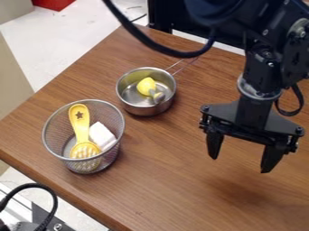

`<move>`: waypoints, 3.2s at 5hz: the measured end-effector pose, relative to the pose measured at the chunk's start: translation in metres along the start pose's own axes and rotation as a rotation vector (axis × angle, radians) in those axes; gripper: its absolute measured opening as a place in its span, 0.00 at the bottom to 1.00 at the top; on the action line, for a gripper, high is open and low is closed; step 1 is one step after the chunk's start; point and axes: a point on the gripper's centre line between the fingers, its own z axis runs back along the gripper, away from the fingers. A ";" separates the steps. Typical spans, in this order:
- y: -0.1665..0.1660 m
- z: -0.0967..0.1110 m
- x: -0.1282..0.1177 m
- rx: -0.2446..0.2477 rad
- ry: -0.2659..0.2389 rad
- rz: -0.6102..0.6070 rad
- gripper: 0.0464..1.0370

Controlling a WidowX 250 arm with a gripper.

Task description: Move the basket to the middle of the table to the left of the pole

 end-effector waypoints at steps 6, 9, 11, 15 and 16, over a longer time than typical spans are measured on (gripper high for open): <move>0.147 0.039 0.005 0.066 0.017 -0.148 0.96; 0.166 0.010 -0.024 0.012 0.062 -0.163 0.96; 0.169 -0.005 -0.020 0.063 0.015 -0.179 0.96; 0.160 -0.023 -0.027 0.068 0.010 -0.179 0.34; 0.157 -0.025 -0.025 0.074 0.006 -0.181 0.12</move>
